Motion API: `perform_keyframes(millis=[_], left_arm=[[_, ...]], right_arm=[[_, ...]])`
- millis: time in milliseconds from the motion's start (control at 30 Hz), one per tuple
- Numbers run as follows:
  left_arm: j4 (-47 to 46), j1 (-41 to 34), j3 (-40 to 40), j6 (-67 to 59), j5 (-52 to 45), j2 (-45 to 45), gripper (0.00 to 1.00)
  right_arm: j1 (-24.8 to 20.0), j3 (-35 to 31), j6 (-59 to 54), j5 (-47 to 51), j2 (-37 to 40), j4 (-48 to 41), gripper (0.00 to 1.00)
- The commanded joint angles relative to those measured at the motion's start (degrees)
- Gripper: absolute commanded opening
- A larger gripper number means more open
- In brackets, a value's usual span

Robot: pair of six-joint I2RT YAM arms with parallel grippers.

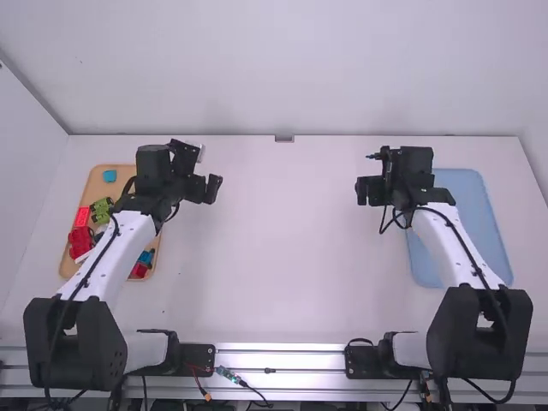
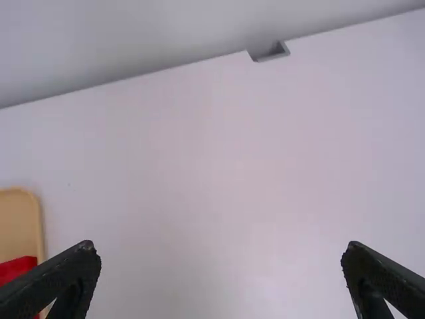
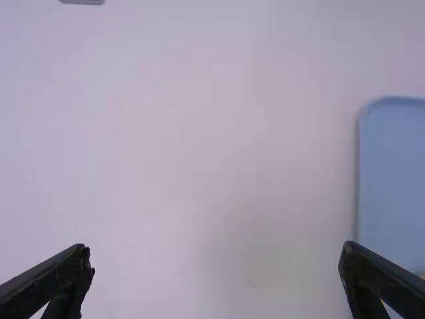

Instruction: Assemble lego blocks to make yellow taxi

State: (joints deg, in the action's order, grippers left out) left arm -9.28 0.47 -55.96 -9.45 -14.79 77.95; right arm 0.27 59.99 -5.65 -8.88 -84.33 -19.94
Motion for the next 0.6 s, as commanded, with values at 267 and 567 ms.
perform_keyframes(millis=[267,567], left_arm=[[6.6,-0.5,7.0,7.7,7.8,-8.5,0.85],[9.3,-0.5,15.8,9.5,14.8,-17.2,0.70]], right_arm=[[-0.3,-5.7,5.7,7.8,8.8,6.5,0.85],[-0.3,-14.1,5.7,8.9,17.3,15.0,0.70]])
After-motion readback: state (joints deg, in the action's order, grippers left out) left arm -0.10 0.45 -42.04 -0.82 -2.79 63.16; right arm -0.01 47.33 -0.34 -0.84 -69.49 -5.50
